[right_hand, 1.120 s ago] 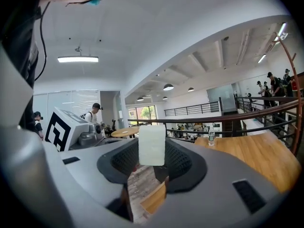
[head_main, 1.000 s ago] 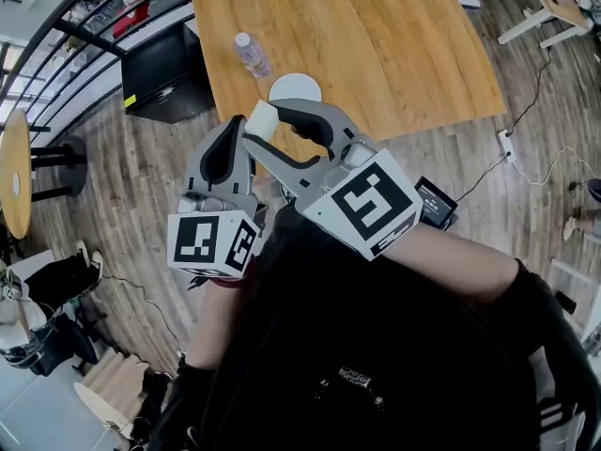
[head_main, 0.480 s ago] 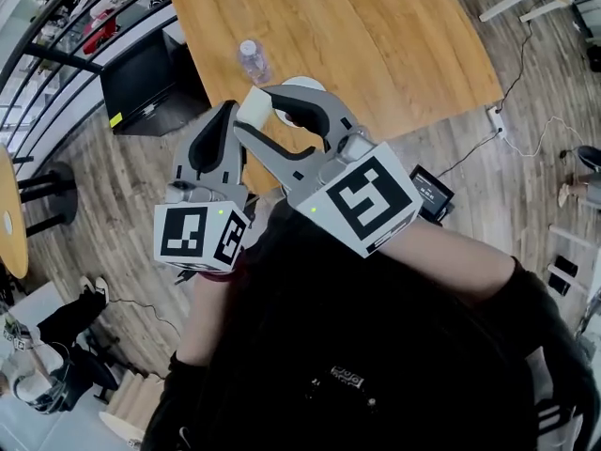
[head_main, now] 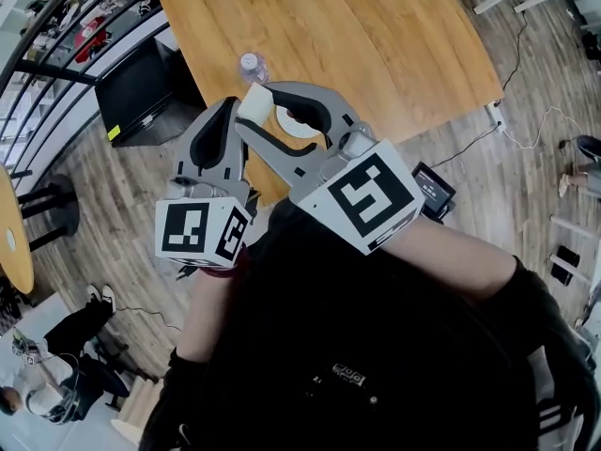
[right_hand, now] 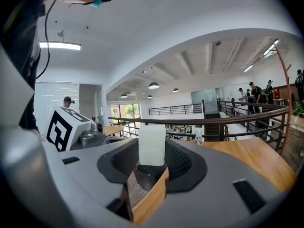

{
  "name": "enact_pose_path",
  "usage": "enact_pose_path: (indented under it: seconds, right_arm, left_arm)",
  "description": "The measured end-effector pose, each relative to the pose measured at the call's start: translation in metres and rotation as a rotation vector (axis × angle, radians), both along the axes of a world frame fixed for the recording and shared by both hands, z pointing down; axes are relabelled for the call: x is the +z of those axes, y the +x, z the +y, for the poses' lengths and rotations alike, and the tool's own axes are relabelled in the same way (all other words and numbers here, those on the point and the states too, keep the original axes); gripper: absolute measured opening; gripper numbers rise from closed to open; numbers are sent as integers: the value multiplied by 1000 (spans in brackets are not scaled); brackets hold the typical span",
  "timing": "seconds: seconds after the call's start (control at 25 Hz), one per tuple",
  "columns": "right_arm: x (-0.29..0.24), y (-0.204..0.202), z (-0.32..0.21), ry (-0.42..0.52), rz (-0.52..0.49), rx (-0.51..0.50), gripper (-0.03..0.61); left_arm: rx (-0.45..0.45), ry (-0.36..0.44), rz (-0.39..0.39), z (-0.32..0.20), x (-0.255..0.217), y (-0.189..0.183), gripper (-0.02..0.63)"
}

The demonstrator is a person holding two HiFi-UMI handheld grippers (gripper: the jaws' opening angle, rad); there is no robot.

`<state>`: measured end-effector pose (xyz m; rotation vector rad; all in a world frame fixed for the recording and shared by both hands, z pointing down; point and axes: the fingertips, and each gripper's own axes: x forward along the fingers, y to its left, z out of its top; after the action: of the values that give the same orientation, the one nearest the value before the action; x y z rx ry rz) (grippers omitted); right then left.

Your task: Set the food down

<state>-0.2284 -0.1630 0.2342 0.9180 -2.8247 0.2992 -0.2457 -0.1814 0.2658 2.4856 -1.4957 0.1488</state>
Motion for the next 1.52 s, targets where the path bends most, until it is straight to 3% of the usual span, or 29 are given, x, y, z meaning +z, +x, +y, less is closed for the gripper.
enact_pose_path:
  seconds: [0.48, 1.04, 1.52]
  right_arm:
    - [3, 12, -54, -23, -17, -52, 170]
    - [22, -4, -59, -71, -7, -110, 170]
    - [39, -7, -53, -126, 11, -95, 170]
  left_arm:
    - [-37, -31, -38, -49, 1, 10, 3]
    - [-66, -83, -48, -51, 20, -6, 3]
    - [-57, -114, -41, -48, 37, -7, 4]
